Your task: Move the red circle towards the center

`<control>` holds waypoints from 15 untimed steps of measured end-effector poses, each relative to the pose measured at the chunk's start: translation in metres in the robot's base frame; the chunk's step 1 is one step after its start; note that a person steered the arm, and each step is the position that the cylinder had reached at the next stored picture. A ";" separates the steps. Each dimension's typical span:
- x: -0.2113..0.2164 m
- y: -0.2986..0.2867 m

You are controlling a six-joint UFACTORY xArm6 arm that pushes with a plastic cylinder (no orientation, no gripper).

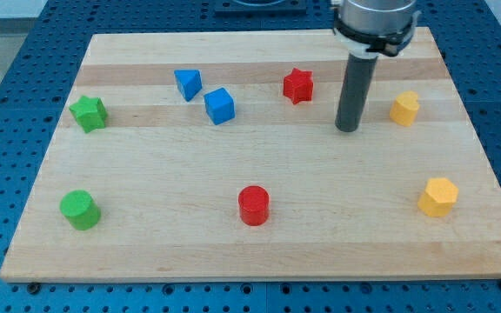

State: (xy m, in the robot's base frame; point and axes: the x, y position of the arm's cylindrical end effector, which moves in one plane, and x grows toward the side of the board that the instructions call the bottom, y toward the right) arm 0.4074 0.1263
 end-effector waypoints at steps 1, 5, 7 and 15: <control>-0.040 -0.001; 0.093 0.023; 0.190 -0.043; 0.079 -0.164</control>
State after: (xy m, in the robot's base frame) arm 0.4867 -0.0380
